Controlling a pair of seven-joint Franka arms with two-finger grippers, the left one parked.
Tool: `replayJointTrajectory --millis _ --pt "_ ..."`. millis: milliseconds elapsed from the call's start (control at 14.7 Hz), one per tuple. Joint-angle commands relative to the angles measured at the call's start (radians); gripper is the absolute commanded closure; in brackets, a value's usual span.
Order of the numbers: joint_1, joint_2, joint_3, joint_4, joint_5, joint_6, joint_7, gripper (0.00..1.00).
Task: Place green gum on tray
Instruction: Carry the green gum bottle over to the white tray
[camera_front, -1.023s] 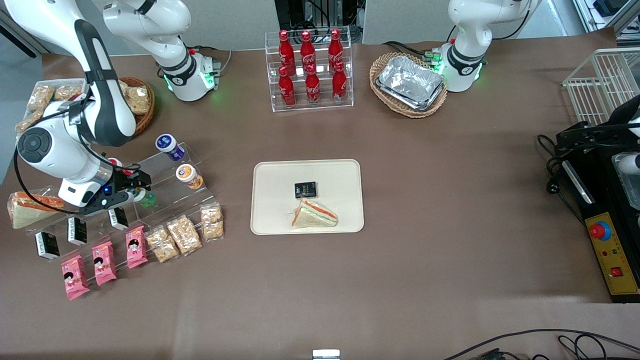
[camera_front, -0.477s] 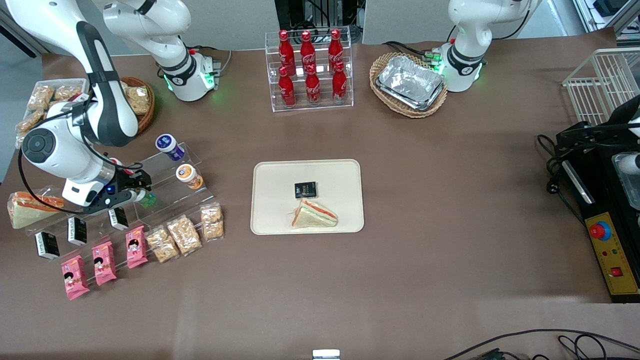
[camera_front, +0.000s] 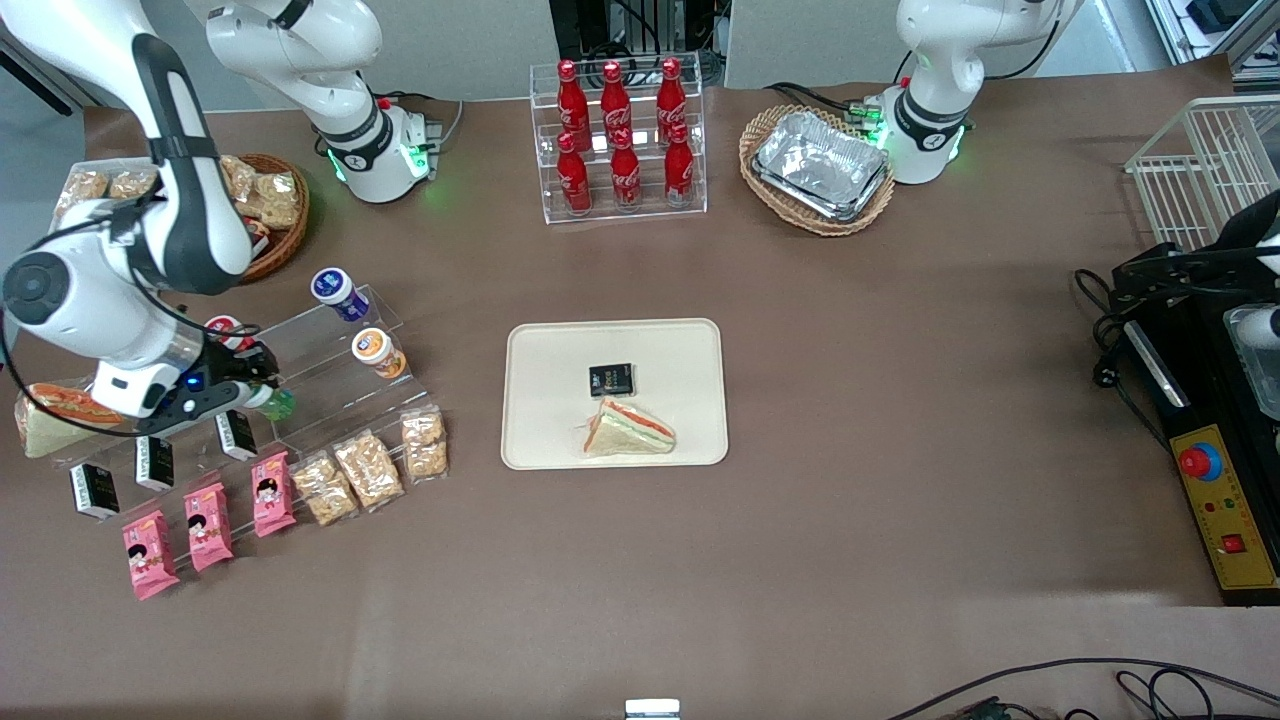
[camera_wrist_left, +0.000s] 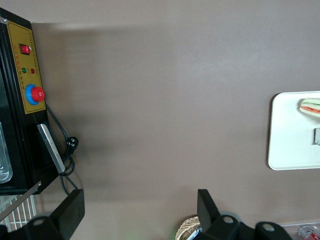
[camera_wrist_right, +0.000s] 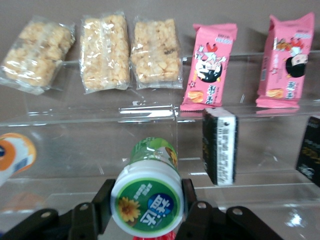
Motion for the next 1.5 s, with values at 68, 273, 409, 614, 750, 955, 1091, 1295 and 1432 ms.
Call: replayJointTrajectory --millis 68,273,409,614,750,955,1091,1295,1432 --pt "0.006 -0.003 0.004 0.289 0.050 -0.360 -0.005 0.56" --pt "0.011 -0.003 0.010 0.447 0.058 -0.548 0.030 0.56" --pt "0.041 -0.003 0.013 0.526 0.058 -0.645 0.091 0.56" --pt "0.165 -0.009 0.013 0.557 0.058 -0.699 0.287 0.56" --pt "0.261 -0.008 0.013 0.548 0.058 -0.697 0.457 0.56" --pt "0.396 0.017 0.016 0.540 0.092 -0.668 0.707 0.56" --pt "0.469 0.028 0.016 0.497 0.098 -0.607 0.824 0.56" --pt "0.549 0.023 0.018 0.358 0.100 -0.440 0.941 0.56" --pt "0.618 0.031 0.018 0.270 0.100 -0.310 1.014 0.56"
